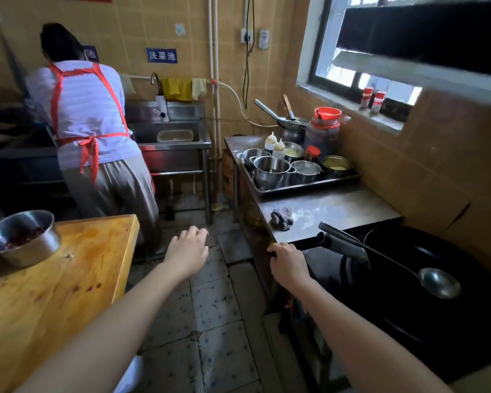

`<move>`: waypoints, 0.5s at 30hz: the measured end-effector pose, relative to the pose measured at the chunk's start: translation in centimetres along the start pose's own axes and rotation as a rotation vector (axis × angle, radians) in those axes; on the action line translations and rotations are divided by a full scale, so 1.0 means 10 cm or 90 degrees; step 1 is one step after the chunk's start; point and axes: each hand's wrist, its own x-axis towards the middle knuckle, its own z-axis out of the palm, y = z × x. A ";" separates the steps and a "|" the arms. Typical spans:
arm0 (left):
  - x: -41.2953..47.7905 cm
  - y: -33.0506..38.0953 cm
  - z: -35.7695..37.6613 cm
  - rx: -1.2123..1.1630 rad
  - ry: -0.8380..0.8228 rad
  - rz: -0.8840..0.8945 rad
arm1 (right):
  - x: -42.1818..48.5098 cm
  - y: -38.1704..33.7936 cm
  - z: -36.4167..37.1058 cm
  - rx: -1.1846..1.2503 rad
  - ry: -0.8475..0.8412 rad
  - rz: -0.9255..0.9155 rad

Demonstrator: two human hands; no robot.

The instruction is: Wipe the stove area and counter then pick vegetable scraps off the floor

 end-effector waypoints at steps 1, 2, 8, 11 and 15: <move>0.13 -0.01 0.00 0.005 -0.002 -0.003 | 0.14 0.02 0.03 0.009 -0.003 0.003; 0.26 -0.02 0.00 0.009 -0.003 -0.004 | 0.27 0.05 0.05 0.019 -0.003 0.008; 0.87 0.00 0.04 0.013 -0.011 -0.009 | 0.82 0.31 0.28 0.059 -0.028 0.098; 1.04 0.01 0.15 0.010 -0.026 -0.012 | 0.96 0.34 0.46 0.077 -0.047 0.173; 1.23 0.00 0.28 0.008 -0.042 -0.017 | 1.18 0.24 0.62 0.127 -0.053 0.205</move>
